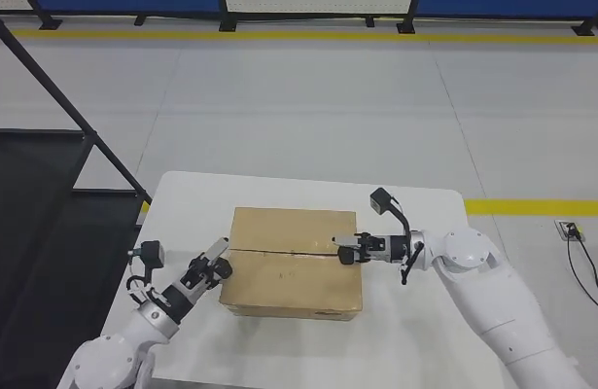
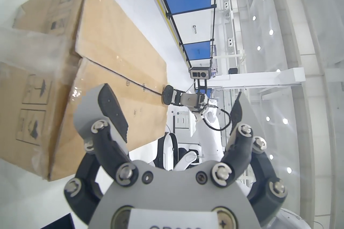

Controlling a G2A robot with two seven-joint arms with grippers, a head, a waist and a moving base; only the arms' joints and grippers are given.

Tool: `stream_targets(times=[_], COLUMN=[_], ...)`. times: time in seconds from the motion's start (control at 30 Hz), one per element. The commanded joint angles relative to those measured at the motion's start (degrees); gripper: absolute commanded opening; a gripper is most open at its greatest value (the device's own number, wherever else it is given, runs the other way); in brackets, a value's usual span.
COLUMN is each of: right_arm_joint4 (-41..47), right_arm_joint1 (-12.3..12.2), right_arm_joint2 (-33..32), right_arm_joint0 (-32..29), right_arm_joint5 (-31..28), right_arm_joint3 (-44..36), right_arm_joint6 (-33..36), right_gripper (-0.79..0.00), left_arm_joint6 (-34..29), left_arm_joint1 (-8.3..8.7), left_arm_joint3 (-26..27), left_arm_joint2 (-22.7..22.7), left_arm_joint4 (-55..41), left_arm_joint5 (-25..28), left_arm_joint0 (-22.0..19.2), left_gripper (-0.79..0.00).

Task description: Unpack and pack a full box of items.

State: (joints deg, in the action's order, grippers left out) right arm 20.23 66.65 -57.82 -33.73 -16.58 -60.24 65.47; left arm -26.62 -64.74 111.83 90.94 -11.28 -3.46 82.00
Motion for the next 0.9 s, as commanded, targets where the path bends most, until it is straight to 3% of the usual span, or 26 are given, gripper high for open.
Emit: stream_targets(times=[0.0,0.13,0.5,0.87], right_arm_joint4=[0.78,1.57,1.57,1.57], right_arm_joint1=[0.16,0.42,0.42,0.42], right_arm_joint2=[0.11,0.47,0.47,0.47], right_arm_joint0=[0.17,0.79,0.79,0.79], right_arm_joint5=[-0.93,-1.24,-1.24,-1.24], right_arm_joint3=[1.19,2.71,2.71,2.71], right_arm_joint6=[0.25,0.97,0.97,0.97], right_gripper=[0.0,0.0,0.0,0.0], left_arm_joint6=[0.65,-0.01,-0.01,6.37], left_arm_joint1=[0.08,0.32,0.32,-0.57], left_arm_joint3=[0.52,1.66,1.66,-10.12], left_arm_joint2=[3.19,8.82,8.82,4.61], left_arm_joint4=[-2.42,-5.76,-5.76,-12.76], left_arm_joint5=[0.52,0.97,0.97,-4.72], left_arm_joint0=[1.76,4.92,4.92,2.21], left_gripper=[0.0,0.0,0.0,0.0])
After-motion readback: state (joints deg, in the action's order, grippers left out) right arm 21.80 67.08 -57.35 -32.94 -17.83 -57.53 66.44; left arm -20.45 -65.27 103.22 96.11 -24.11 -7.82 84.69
